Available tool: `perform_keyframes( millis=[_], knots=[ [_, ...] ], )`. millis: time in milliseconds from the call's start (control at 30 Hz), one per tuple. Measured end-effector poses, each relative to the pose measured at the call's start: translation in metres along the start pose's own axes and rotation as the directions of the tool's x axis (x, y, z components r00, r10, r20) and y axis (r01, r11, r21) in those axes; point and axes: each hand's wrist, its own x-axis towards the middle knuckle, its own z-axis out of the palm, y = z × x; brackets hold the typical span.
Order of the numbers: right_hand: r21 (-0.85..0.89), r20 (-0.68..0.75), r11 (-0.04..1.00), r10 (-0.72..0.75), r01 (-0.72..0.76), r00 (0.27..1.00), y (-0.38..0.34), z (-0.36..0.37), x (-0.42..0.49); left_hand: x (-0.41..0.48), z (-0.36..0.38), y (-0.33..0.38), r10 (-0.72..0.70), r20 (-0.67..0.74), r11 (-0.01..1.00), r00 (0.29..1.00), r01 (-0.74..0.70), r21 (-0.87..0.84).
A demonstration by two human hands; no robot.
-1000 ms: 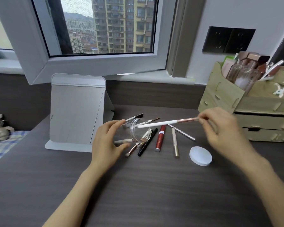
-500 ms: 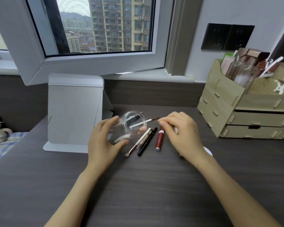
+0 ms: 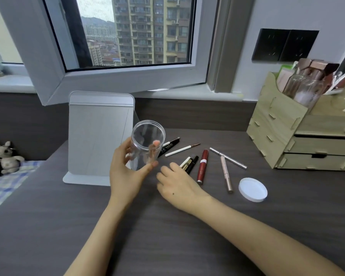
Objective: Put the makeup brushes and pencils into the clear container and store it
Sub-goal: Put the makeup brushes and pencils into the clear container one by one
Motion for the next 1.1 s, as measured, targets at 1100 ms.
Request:
perform_keyframes(
  millis=[1100],
  knots=[
    [0.443,-0.122,0.812,0.475,-0.381,0.871,0.040,-0.049,-0.047,-0.006,0.003,0.004,0.336,0.170,0.833,0.926,-0.377,0.406]
  ],
)
